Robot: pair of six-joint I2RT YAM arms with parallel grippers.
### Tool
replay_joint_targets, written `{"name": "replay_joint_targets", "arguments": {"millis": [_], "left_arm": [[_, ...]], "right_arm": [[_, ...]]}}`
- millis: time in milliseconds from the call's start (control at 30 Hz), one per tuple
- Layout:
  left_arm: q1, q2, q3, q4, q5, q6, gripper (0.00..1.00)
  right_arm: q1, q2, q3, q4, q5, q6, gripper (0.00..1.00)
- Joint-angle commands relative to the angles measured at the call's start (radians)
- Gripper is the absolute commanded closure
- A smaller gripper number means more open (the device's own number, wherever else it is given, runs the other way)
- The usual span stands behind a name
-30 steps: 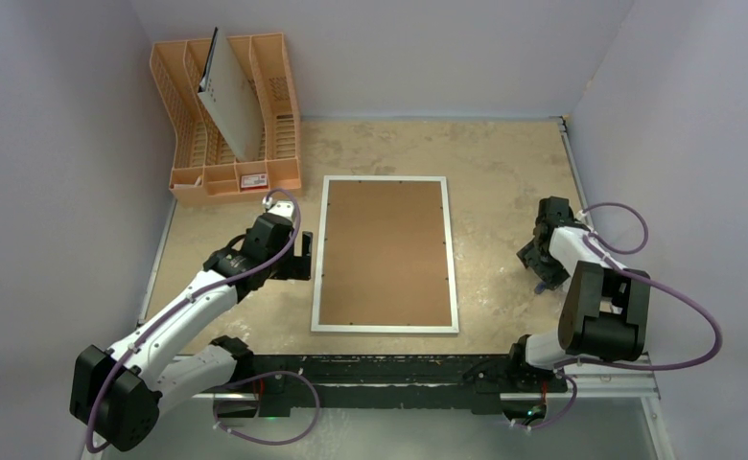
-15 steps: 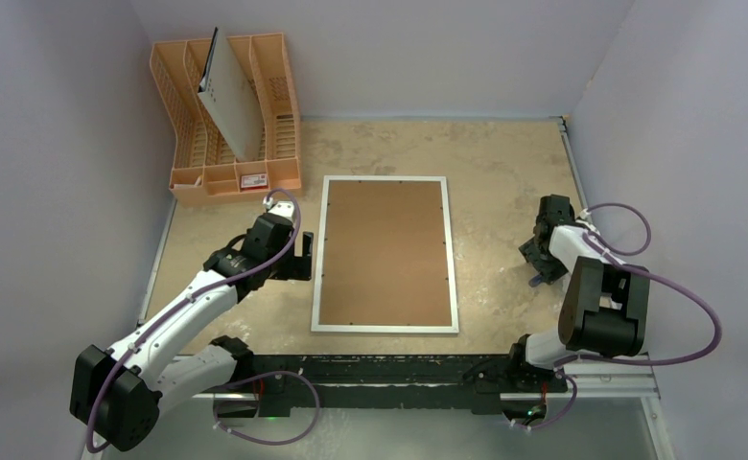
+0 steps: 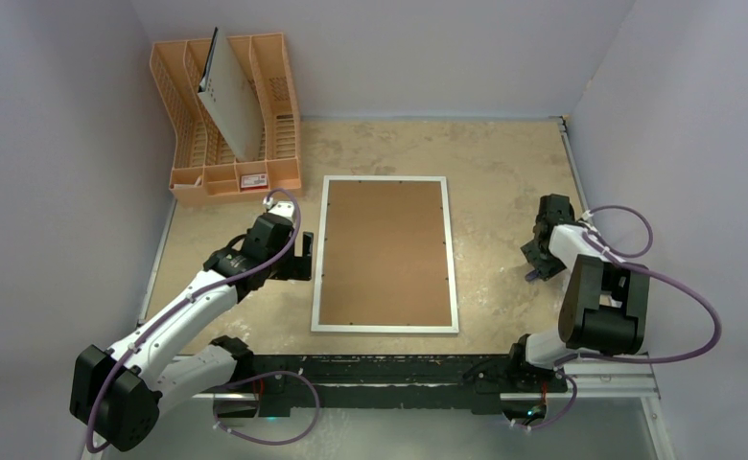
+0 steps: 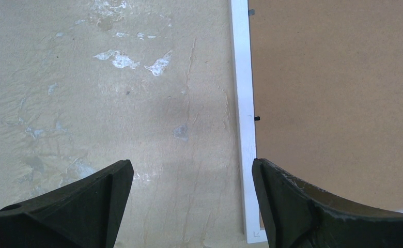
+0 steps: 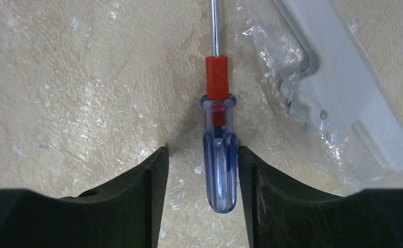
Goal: Take the photo out of the frame
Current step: Pick up the screwdriver from the center of the board.
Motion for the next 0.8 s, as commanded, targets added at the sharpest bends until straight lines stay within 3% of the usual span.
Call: {"name": "replay_joint_targets", "arguments": {"millis": [0, 67, 167, 233, 300, 333, 533, 600, 767], "left_arm": [[0.006, -0.003, 0.038, 0.025, 0.012, 0.011, 0.11], [0.006, -0.006, 0.038, 0.025, 0.013, 0.011, 0.11], [0.006, -0.010, 0.038, 0.025, 0.015, 0.010, 0.11], [0.006, -0.014, 0.038, 0.025, 0.016, 0.010, 0.11], [0.006, -0.018, 0.038, 0.026, 0.019, 0.011, 0.11], [0.006, -0.020, 0.038, 0.025, 0.022, 0.011, 0.11], [0.006, -0.039, 0.038, 0.025, 0.030, 0.009, 0.11], [0.006, -0.052, 0.037, 0.027, 0.031, 0.009, 0.11], [0.006, -0.076, 0.037, 0.027, 0.034, 0.007, 0.10]], "right_arm": [[-0.011, 0.057, -0.023, -0.100, 0.046, -0.007, 0.47], [-0.011, 0.064, -0.020, -0.096, 0.038, -0.017, 0.56], [-0.011, 0.071, -0.017, -0.095, 0.030, -0.020, 0.58], [-0.011, 0.074, -0.016, -0.093, 0.022, -0.023, 0.67], [-0.011, 0.076, -0.017, -0.090, 0.010, -0.028, 0.90], [-0.010, 0.078, -0.018, -0.087, 0.006, -0.029, 0.94], [-0.011, 0.085, -0.007, -0.093, 0.001, -0.049, 0.94], [-0.010, 0.075, -0.009, -0.077, -0.001, -0.085, 1.00], [-0.008, -0.004, -0.062, 0.034, -0.174, -0.217, 1.00]]}}
